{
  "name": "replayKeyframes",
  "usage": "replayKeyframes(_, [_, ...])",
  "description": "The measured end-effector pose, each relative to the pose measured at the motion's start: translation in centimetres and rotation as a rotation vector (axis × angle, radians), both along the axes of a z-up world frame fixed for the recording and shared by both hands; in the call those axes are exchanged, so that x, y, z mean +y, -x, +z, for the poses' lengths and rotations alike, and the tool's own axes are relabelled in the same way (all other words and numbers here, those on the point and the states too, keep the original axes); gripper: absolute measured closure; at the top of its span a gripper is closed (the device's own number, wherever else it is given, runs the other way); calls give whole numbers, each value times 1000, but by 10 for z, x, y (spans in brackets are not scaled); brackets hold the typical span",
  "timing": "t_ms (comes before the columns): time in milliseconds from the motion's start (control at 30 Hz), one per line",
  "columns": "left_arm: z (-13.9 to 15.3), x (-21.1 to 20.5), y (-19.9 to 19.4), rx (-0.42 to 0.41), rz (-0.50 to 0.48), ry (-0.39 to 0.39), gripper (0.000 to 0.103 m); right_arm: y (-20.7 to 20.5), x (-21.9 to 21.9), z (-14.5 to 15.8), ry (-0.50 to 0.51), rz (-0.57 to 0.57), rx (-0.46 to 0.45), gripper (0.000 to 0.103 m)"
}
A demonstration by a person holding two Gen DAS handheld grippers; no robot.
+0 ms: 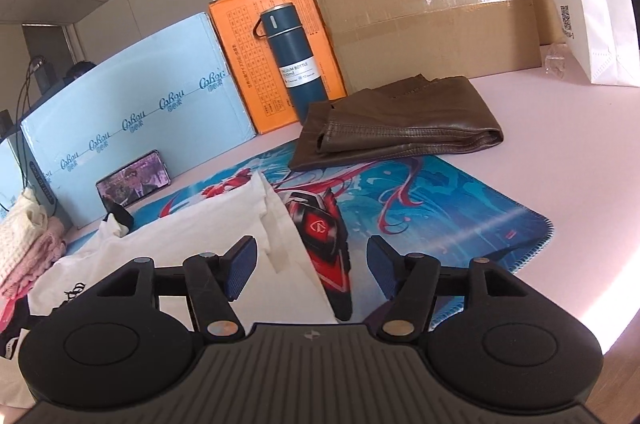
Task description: Fold clothes
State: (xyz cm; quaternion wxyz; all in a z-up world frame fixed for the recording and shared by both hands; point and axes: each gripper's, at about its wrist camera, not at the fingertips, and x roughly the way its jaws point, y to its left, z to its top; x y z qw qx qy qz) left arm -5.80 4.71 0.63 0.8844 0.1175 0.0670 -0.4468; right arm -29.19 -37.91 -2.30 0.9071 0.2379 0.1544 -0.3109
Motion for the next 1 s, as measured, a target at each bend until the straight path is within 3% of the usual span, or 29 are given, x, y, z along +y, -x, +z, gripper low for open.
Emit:
replayKeyframes(133, [13,-38,-25,-38,-4,14,15,-26,4,7,-5,88,-24,36])
replayKeyframes(300, [41,-84,-99,63,-35,48,13,-62,3,22,-2,195,-86,26])
replayKeyframes(433, [46,-124,-163,173,-50,-5,12,-100,-8,29,-71,258,-91,22])
replayKeyframes(600, [27,-183,-219,302,-57,-162,12,-151,-28,33,-200,306,-80,20])
replayKeyframes(767, [2,-232,-240,279,-83,-278,12,-183,-48,12,-276,326,-95,19])
replayKeyframes(900, [-20,-261,-264,353,-95,-330,12,-191,-57,-2,-300,362,-119,19])
replayKeyframes(1000, [-31,-266,-281,448,-139,-289,13,-190,-63,-14,-355,379,-128,19])
